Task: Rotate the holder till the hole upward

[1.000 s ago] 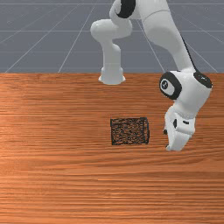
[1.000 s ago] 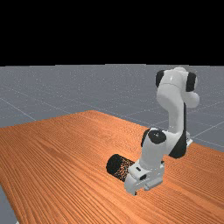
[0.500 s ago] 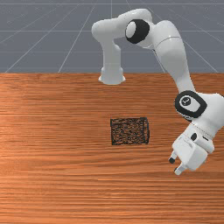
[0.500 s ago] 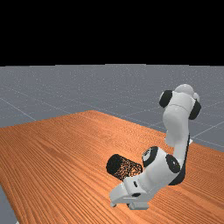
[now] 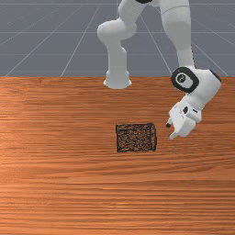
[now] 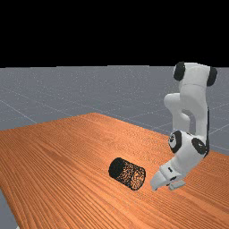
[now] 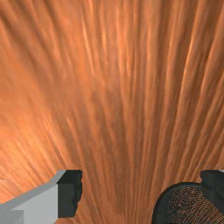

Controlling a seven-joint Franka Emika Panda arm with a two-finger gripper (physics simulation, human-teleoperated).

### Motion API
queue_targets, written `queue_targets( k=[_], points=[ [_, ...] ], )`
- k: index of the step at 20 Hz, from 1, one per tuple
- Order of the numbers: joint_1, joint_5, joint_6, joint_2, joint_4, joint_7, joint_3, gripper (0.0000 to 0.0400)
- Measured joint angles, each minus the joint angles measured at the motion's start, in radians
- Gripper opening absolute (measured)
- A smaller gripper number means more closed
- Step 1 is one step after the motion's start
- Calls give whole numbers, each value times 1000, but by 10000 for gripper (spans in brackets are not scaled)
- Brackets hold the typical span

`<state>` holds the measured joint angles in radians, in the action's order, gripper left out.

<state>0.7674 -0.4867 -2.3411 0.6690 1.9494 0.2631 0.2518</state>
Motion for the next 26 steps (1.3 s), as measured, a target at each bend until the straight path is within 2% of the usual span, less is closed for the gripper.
queue_targets(
  k=[4,8,11,14,15,16,19,20,21,23,24,26],
  points=[
    [-5,-88,-11,-18,76,4,77,400],
    [-61,-111,-162,-59,169,-10,102,400],
    [-55,-110,-130,-23,140,-8,101,400],
    [-9,-143,-114,-50,201,51,122,400],
    [-5,-162,-129,-53,217,53,133,400],
    [12,-196,-92,-34,211,68,162,400],
    [-16,-251,-157,-44,261,61,216,400],
    [-18,-264,-164,-43,266,63,228,290],
    [-41,-257,-226,-74,280,37,215,261],
    [-45,-268,-244,-116,300,10,215,87],
    [-42,-275,-236,-137,309,-1,218,53],
    [-32,-304,-214,-209,339,-38,230,47]
  ],
)
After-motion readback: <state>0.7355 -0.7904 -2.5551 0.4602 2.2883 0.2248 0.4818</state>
